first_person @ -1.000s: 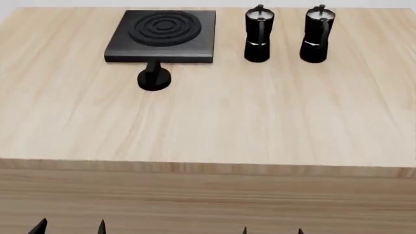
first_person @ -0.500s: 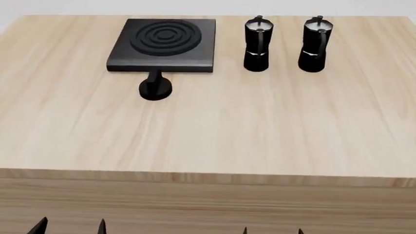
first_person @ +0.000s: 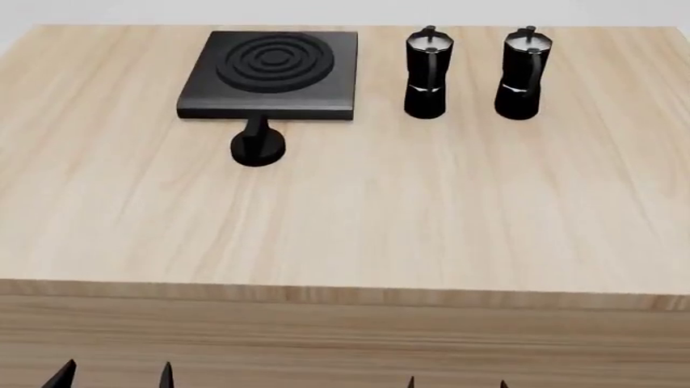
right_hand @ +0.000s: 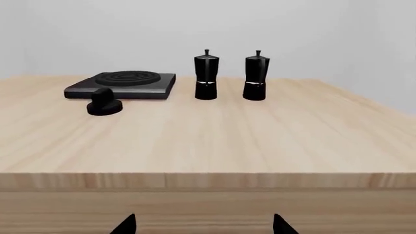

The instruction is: Put the right moka pot on the stove.

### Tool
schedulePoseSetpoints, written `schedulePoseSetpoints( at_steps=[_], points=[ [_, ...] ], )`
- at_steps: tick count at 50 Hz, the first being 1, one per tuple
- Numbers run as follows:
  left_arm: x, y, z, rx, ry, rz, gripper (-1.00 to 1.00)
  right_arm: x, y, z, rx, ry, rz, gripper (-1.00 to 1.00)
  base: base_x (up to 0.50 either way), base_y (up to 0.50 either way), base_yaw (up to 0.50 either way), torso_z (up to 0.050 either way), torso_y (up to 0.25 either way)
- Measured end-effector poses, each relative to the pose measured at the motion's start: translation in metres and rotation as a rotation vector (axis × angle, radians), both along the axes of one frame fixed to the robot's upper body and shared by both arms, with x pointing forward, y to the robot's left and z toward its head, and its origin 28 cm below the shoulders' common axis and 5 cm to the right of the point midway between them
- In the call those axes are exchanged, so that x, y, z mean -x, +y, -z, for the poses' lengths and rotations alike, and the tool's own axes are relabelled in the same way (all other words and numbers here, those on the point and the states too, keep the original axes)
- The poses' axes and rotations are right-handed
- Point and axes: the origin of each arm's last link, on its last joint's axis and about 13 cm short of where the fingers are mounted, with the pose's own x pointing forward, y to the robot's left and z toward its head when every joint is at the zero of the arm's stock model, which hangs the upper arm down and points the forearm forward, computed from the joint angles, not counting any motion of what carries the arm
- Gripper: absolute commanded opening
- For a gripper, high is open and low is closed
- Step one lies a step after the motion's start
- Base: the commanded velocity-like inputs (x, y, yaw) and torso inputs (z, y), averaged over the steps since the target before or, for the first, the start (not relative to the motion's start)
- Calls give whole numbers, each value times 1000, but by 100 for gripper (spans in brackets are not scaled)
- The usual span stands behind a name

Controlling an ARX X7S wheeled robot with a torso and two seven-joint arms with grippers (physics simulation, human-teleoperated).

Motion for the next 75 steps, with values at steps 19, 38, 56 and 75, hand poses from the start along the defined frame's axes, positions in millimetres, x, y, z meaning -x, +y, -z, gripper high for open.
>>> schedulePoseSetpoints(
  at_steps=[19, 38, 56, 75],
  points=[
    [0, 0, 0, 0, -1, 1, 100, 0, 0, 1, 1, 12, 6, 100, 39, 0, 0, 0, 0],
    [0, 0, 0, 2, -4, 4, 100, -1, 0, 2, 1, 13, 3, 100, 254, 0, 0, 0, 0],
    [1, 0, 0, 2, -5, 4, 100, -2, 0, 3, 8, 16, 4, 100, 272, 0, 0, 0, 0],
    [1, 0, 0, 3, -6, 5, 100, -2, 0, 3, 18, 15, 3, 100, 285, 89, 0, 0, 0]
  ],
)
